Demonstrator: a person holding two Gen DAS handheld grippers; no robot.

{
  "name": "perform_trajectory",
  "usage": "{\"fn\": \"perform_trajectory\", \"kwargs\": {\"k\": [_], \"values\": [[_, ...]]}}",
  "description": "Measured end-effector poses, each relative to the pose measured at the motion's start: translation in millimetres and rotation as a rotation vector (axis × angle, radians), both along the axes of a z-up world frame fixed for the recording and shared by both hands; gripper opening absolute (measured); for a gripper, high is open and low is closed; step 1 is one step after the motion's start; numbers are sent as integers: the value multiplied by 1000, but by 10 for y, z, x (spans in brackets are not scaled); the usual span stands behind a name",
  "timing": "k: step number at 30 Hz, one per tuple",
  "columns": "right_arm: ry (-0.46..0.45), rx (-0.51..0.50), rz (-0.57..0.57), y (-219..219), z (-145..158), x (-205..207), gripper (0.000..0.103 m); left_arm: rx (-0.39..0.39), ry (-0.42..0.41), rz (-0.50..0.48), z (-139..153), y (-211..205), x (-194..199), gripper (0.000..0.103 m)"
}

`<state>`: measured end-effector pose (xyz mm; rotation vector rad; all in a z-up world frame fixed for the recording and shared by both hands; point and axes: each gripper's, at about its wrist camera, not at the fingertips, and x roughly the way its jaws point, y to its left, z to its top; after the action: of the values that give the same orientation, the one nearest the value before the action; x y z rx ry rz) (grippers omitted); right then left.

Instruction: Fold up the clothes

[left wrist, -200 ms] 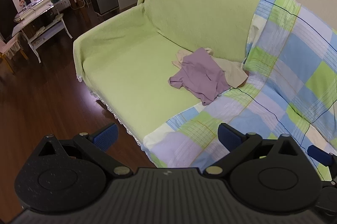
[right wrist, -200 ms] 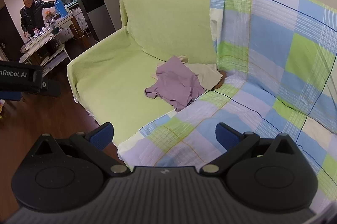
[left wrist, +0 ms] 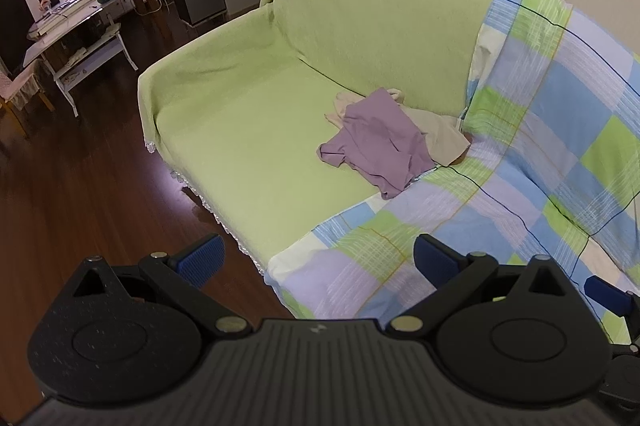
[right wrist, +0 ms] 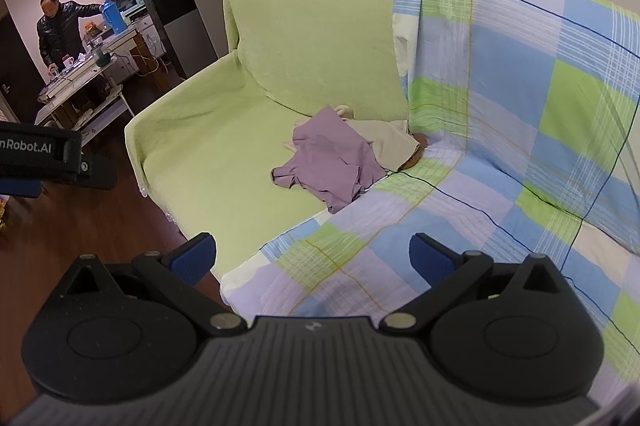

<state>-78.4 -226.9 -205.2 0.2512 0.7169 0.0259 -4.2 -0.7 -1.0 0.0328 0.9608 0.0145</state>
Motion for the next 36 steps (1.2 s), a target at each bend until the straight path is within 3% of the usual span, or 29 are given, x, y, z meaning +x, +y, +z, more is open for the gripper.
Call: {"fn": "perform_trajectory", "kwargs": {"k": [14, 36], "values": [[3, -8, -11, -195, -44, -31, 102, 27, 25, 3, -85, -351, 69, 102], [-10, -28, -22, -264, -127, 54, 102, 16, 42, 7, -135, -299, 190, 102]]}}
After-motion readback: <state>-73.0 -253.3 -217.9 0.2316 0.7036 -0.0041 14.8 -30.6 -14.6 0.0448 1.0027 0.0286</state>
